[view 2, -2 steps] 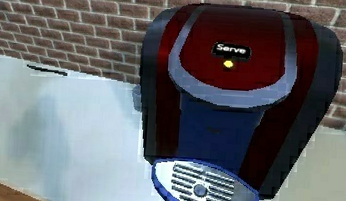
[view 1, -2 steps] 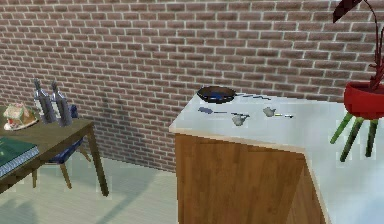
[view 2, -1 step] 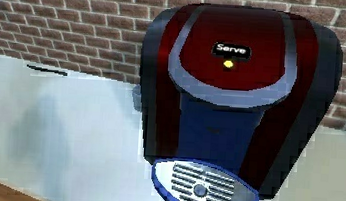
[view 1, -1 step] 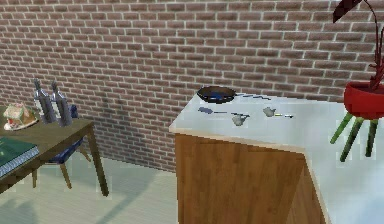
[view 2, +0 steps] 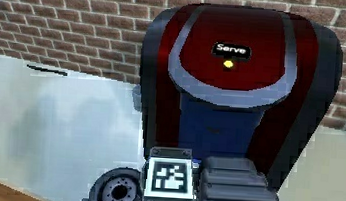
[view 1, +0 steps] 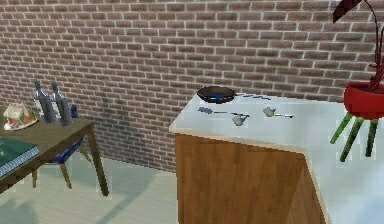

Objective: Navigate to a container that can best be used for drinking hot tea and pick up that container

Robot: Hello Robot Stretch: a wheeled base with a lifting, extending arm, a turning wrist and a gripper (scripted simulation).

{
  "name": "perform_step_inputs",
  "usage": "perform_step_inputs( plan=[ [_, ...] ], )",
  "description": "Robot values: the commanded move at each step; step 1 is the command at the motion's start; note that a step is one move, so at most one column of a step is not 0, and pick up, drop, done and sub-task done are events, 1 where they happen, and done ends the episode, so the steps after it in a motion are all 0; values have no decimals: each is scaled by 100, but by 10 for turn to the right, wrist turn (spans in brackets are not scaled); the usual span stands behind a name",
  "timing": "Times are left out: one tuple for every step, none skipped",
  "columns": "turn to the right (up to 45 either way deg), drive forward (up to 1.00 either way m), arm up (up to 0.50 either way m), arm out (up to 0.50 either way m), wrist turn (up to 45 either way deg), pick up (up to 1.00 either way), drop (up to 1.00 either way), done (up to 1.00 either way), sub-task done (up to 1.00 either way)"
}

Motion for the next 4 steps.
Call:
perform_step_inputs(
  plan=[
    [0,0,0,36,0,0,0,0,0],
    [0,0,0,0,450,0,0,0,0],
    [0,0,0,0,450,0,0,0,0],
    [0,0,0,0,450,0,0,0,0]
  ],
)
